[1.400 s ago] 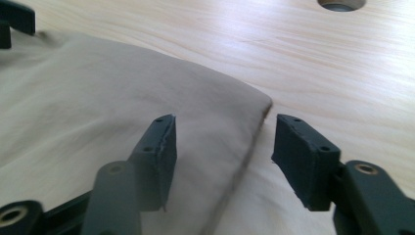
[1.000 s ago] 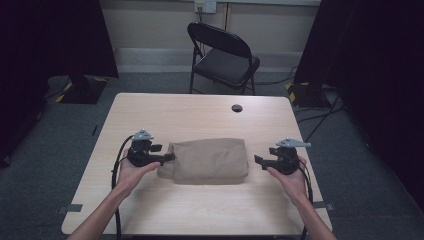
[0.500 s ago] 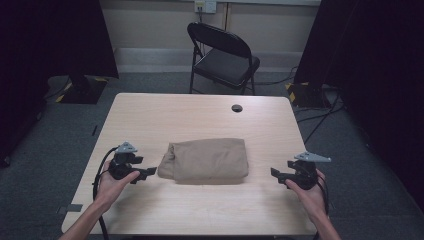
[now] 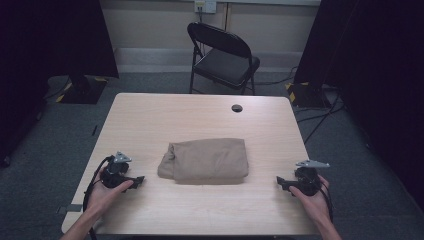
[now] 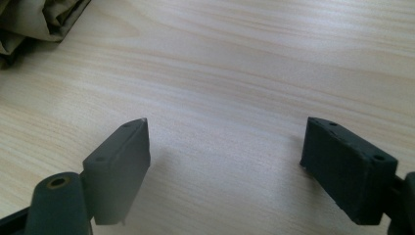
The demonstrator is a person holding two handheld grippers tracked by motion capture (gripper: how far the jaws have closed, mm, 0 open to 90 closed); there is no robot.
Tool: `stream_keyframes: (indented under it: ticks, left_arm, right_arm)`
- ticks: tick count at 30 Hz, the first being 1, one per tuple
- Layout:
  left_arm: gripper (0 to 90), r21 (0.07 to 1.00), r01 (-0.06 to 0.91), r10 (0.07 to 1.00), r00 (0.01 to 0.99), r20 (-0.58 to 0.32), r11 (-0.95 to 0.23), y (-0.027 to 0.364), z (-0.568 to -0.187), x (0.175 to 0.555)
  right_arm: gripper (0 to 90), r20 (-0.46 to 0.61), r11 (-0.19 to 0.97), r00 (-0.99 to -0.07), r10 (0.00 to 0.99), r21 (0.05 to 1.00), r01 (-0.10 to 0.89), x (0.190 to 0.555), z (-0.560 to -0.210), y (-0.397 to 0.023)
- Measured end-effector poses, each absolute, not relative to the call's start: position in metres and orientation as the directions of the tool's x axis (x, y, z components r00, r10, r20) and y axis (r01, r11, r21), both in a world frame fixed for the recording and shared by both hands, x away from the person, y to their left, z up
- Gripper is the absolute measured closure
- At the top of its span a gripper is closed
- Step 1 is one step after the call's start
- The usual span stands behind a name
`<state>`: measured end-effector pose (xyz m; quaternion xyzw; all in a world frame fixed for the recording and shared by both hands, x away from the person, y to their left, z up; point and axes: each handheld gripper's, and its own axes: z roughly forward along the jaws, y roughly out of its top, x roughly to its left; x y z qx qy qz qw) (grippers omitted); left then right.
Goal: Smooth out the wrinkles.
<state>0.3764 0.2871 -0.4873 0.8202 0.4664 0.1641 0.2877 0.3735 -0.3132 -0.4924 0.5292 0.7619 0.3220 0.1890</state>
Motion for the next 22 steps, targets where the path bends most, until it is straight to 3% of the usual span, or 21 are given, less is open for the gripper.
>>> stream_keyframes:
  ticks: [12,22]
  left_arm:
    - [10.3,0.737,0.592,0.875,0.483,-0.001,-0.326,0.292,-0.503,0.369]
    - [9.0,0.734,0.600,0.882,0.472,-0.001,-0.320,0.291,-0.503,0.369]
  right_arm:
    - [11.3,-0.005,0.222,-0.313,0.950,0.714,0.664,0.373,-0.499,-0.300]
    - [11.3,-0.006,0.203,-0.294,0.956,0.734,0.648,0.373,-0.501,-0.297]
